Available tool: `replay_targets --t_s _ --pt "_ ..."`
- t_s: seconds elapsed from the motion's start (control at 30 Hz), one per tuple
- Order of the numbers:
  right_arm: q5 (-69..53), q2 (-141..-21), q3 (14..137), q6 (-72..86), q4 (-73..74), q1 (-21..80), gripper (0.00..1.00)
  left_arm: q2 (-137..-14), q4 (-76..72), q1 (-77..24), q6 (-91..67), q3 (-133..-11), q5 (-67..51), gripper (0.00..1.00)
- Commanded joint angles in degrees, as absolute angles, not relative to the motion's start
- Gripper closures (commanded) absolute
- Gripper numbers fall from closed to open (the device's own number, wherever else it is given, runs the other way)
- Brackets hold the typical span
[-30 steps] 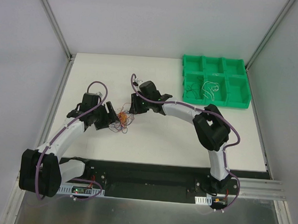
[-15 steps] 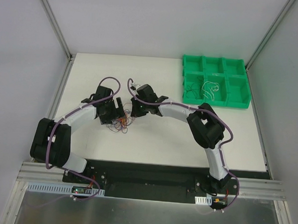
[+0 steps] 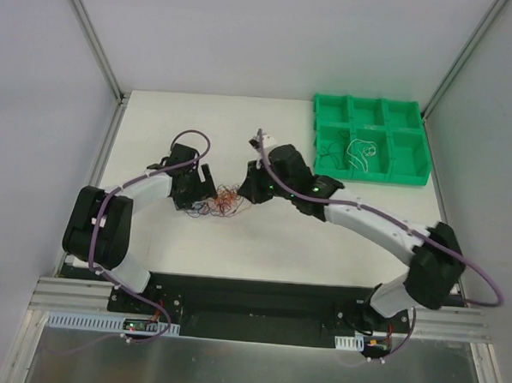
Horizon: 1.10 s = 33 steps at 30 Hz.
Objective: Untangle the cables
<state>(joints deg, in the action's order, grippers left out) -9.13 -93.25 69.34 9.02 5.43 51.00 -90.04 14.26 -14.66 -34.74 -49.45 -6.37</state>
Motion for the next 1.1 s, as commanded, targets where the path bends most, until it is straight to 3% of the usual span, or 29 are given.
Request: replay_targets --t_s 0.0,0.37,0.6,0.87,1.07 --pt "-3.53 -76.76 68.99 8.44 9.04 50.8 1.0 -92.38 14.41 -14.94 -36.82 -46.33 -2.64 0.17" --pt "9.47 -58.72 77.87 0.37 25.39 45.35 1.0 -86.22 14.94 -13.54 -34.37 -43.42 -2.29 0.17" --pt "24.68 -46.68 76.28 -13.0 20.31 45.35 0.99 -88.42 17.14 -12.74 -34.27 -45.79 -2.46 0.18" --pt "29.98 -45.52 68.03 -15.48 15.9 43.69 1.0 -92.9 22.31 -12.74 -35.68 -52.02 -1.85 0.19" --pt "29.88 -47.2 80.92 -16.43 22.23 42.54 1.0 -96.41 30.4 -12.66 -35.15 -57.56 -3.68 0.18"
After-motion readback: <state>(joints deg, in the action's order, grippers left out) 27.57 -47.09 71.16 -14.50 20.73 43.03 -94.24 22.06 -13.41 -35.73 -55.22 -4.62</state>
